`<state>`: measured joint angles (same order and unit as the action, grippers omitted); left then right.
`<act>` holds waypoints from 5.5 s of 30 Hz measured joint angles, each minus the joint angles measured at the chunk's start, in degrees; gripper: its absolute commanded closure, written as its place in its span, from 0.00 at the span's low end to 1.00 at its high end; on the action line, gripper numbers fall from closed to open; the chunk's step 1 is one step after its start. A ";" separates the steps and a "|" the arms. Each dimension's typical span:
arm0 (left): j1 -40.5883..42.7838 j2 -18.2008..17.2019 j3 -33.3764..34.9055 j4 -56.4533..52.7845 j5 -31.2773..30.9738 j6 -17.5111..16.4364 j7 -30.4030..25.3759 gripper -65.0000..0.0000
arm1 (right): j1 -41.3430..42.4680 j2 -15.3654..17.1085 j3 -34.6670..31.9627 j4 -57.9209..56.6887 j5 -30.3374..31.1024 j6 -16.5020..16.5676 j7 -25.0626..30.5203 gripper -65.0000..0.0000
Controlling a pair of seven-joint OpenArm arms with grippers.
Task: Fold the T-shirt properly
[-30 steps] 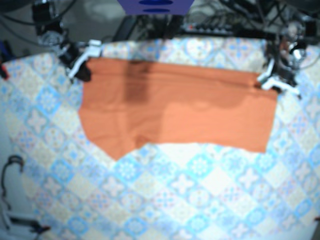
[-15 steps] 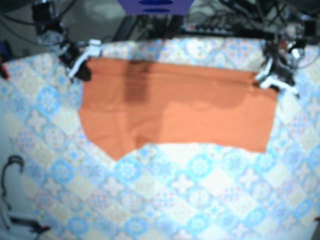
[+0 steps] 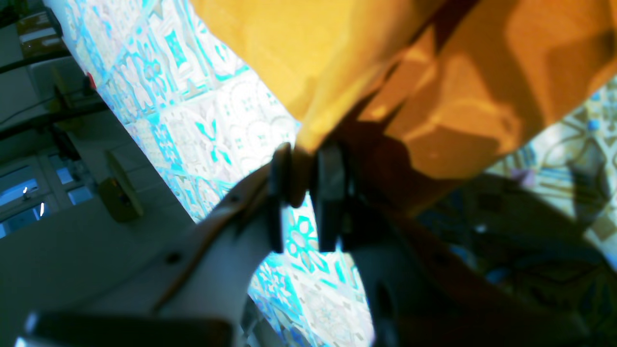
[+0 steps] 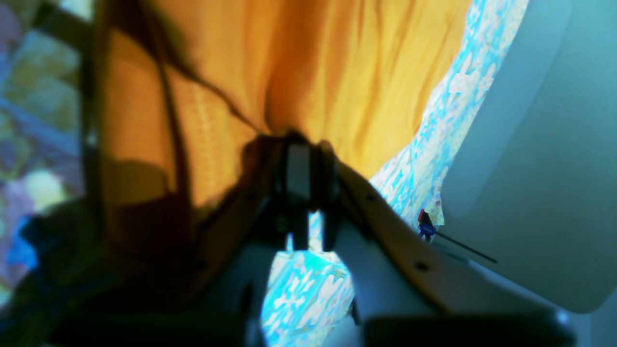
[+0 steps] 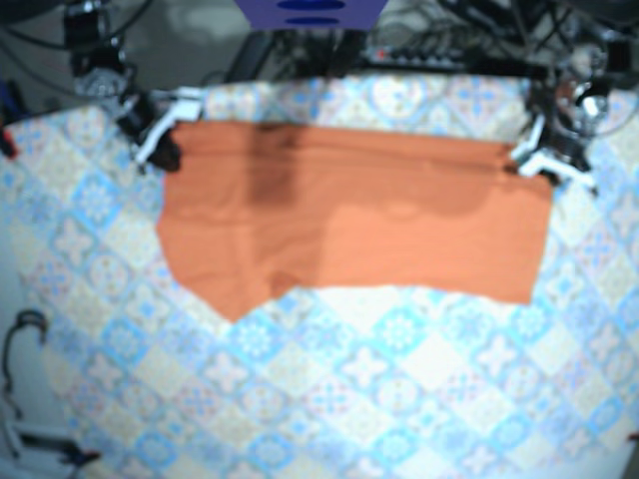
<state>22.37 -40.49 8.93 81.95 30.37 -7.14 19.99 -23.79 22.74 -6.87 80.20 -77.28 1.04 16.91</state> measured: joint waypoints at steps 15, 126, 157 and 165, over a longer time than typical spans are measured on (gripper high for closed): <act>0.00 -0.02 -0.02 0.00 0.00 0.00 0.00 0.40 | -0.02 0.00 0.17 -0.02 -0.02 0.02 0.00 0.66; 20.17 0.85 -15.15 16.15 -0.46 -0.24 0.17 0.33 | -16.41 0.15 12.72 11.52 7.28 -0.15 0.26 0.66; 17.77 2.43 -12.48 9.49 -0.22 -0.04 0.15 0.33 | -18.97 -2.82 7.21 11.67 3.91 0.07 -0.63 0.66; 17.79 2.45 -12.52 9.51 -0.22 -0.17 0.11 0.33 | -16.31 -3.72 6.95 11.72 3.80 -0.20 -0.48 0.66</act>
<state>40.16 -38.04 -3.60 91.46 30.15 -7.31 20.10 -40.10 19.03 0.08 91.92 -73.47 0.84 16.43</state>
